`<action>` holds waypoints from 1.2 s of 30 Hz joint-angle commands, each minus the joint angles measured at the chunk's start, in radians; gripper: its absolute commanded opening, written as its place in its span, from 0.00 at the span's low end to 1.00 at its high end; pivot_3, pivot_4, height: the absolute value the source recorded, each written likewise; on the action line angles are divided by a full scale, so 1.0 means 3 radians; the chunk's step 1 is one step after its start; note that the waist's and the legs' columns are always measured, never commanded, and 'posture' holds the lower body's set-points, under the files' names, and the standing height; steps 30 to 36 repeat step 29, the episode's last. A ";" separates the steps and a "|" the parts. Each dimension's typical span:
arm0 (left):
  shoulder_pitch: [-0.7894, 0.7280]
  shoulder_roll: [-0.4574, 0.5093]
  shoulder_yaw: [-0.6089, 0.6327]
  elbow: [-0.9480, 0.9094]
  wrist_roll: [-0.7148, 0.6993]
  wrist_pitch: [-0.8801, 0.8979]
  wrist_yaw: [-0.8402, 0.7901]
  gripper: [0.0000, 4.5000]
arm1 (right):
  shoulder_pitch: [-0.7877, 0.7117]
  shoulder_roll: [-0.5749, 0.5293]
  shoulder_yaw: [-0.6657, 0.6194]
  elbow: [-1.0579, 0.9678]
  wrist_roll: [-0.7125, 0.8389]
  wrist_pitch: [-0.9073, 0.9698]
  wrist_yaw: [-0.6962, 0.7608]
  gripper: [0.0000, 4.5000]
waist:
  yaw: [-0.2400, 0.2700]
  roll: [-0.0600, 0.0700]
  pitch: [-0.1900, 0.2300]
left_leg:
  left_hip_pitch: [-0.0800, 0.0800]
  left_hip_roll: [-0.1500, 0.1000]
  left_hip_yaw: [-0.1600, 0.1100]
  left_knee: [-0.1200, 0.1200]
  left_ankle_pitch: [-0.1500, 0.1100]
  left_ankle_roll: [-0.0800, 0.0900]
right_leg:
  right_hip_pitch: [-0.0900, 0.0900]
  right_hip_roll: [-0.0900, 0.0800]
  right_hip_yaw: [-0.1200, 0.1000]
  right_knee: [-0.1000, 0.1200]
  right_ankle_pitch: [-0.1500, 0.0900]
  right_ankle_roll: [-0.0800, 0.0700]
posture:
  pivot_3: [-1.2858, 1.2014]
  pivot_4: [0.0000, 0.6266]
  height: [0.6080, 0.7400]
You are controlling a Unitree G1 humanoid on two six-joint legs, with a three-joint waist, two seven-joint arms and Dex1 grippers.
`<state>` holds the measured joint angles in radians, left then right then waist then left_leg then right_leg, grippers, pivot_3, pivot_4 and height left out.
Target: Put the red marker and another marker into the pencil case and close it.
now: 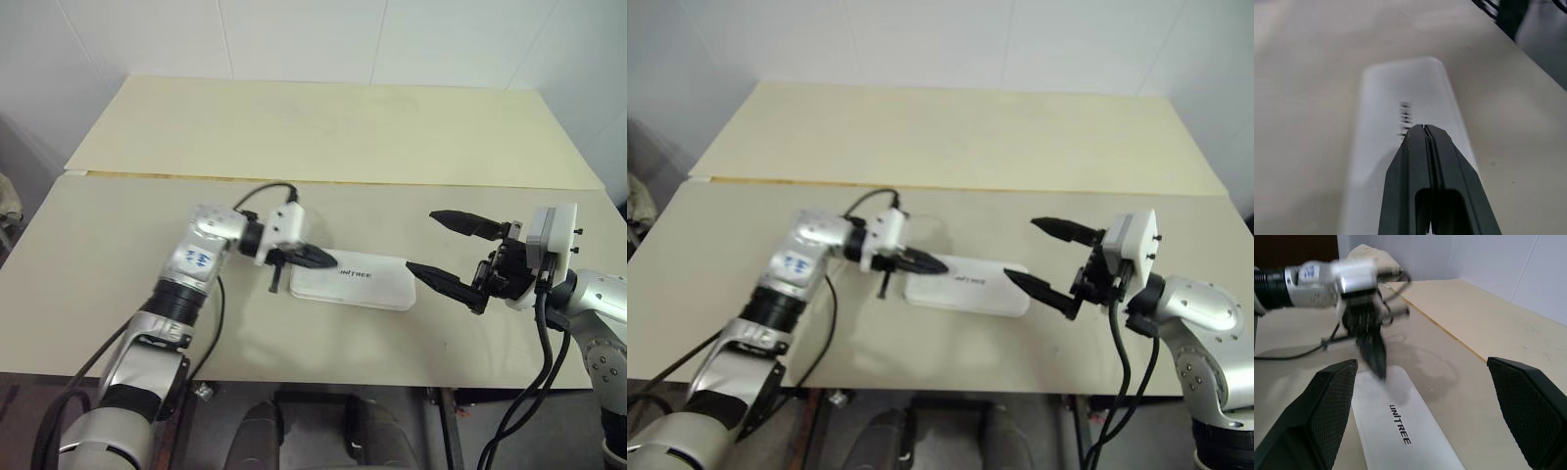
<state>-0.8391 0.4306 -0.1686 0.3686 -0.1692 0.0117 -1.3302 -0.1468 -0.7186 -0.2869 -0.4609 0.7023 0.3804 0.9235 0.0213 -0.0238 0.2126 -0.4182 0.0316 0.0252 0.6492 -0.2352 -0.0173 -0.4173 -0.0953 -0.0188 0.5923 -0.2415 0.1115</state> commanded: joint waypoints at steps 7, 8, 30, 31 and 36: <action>0.0560 0.0619 0.0781 -0.0447 -0.0522 0.0297 0.0156 0.58 | -0.0163 -0.0252 -0.0118 0.0367 -0.0086 -0.0259 0.0409 1.00 | -0.0036 0.0001 0.0000 | 0.0010 0.0001 0.0005 -0.0007 0.0000 0.0000 | 0.0002 0.0000 0.0004 0.0001 0.0000 0.0000 | 0.52 0.24 1.00; 0.0624 0.0648 0.0809 -0.0470 -0.0529 0.0304 0.0179 0.65 | -0.0187 -0.0286 -0.0132 0.0434 -0.0092 -0.0286 0.0474 1.00 | -0.0038 0.0001 0.0000 | 0.0010 0.0001 0.0005 -0.0007 0.0000 0.0000 | 0.0002 0.0000 0.0003 0.0001 0.0000 -0.0001 | 0.52 0.24 1.00; 0.0993 0.1104 0.0998 -0.1104 -0.0694 0.0741 0.0360 0.99 | -0.0732 -0.0487 0.0221 0.1449 -0.0389 -0.0669 0.1337 1.00 | -0.0087 0.0000 0.0000 | 0.0040 0.0005 0.0035 -0.0016 -0.0001 -0.0002 | 0.0015 -0.0001 0.0030 -0.0002 -0.0024 -0.0044 | 0.52 0.24 1.00; 0.0993 0.1104 0.0998 -0.1104 -0.0694 0.0741 0.0360 0.99 | -0.0732 -0.0487 0.0221 0.1449 -0.0389 -0.0669 0.1337 1.00 | -0.0087 0.0000 0.0000 | 0.0040 0.0005 0.0035 -0.0016 -0.0001 -0.0002 | 0.0015 -0.0001 0.0030 -0.0002 -0.0024 -0.0044 | 0.52 0.24 1.00; 0.0993 0.1104 0.0998 -0.1104 -0.0694 0.0741 0.0360 0.99 | -0.0732 -0.0487 0.0221 0.1449 -0.0389 -0.0669 0.1337 1.00 | -0.0087 0.0000 0.0000 | 0.0040 0.0005 0.0035 -0.0016 -0.0001 -0.0002 | 0.0015 -0.0001 0.0030 -0.0002 -0.0024 -0.0044 | 0.52 0.24 1.00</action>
